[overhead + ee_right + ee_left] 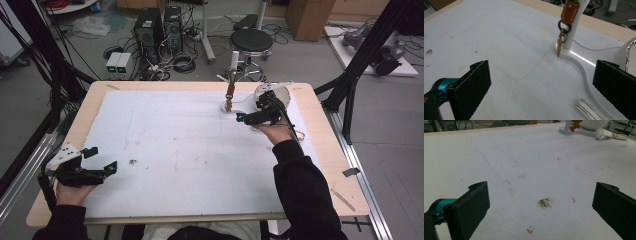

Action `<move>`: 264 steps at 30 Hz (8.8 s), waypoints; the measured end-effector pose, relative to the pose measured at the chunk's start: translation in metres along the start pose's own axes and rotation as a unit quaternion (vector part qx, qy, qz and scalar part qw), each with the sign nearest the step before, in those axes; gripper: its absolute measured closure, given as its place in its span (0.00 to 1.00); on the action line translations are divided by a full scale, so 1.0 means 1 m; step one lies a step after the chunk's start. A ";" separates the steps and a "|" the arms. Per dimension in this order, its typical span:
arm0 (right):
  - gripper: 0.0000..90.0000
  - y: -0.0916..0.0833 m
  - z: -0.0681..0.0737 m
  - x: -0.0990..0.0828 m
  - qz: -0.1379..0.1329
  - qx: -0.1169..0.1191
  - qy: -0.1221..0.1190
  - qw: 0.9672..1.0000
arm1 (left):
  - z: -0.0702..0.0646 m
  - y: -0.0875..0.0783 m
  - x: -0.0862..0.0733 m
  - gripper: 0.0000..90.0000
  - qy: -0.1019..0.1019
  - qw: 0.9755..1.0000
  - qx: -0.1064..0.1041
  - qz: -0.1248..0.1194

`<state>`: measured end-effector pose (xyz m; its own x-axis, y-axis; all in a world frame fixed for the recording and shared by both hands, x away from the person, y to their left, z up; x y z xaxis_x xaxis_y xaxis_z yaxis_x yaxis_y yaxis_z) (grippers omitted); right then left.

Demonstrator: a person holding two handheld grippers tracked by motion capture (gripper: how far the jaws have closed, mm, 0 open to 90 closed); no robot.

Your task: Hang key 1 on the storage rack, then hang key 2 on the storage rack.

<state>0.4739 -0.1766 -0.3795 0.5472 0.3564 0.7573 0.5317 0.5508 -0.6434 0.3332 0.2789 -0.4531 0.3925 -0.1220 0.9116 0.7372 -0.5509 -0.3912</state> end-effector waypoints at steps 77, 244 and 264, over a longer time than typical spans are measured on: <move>0.05 0.047 -0.090 -0.101 0.130 -0.021 -0.040 0.991 | 0.000 0.004 -0.003 0.02 -0.003 1.000 -0.007 0.014; 0.83 -0.010 0.182 0.036 -0.116 0.181 -0.144 0.966 | -0.136 0.071 0.157 0.12 0.068 0.966 -0.239 -0.068; 0.83 0.005 0.195 0.038 -0.109 0.211 -0.150 0.960 | -0.140 0.072 0.170 0.69 0.059 0.951 -0.291 -0.087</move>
<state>0.3711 -0.0130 -0.3315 0.2089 0.3649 0.9073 0.2682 0.8709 -0.4120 0.3765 0.1028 -0.3083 0.2031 -0.0591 0.9774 0.3436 -0.9304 -0.1277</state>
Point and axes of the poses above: each handheld gripper's, and its own axes: y roughly forward along the jaws, x roughly out of its top, z roughly to its left, the point moved 8 cm from there along y, roughly forward along the jaws, and after that the axes turned 2 degrees about z, right-handed, at the moved point
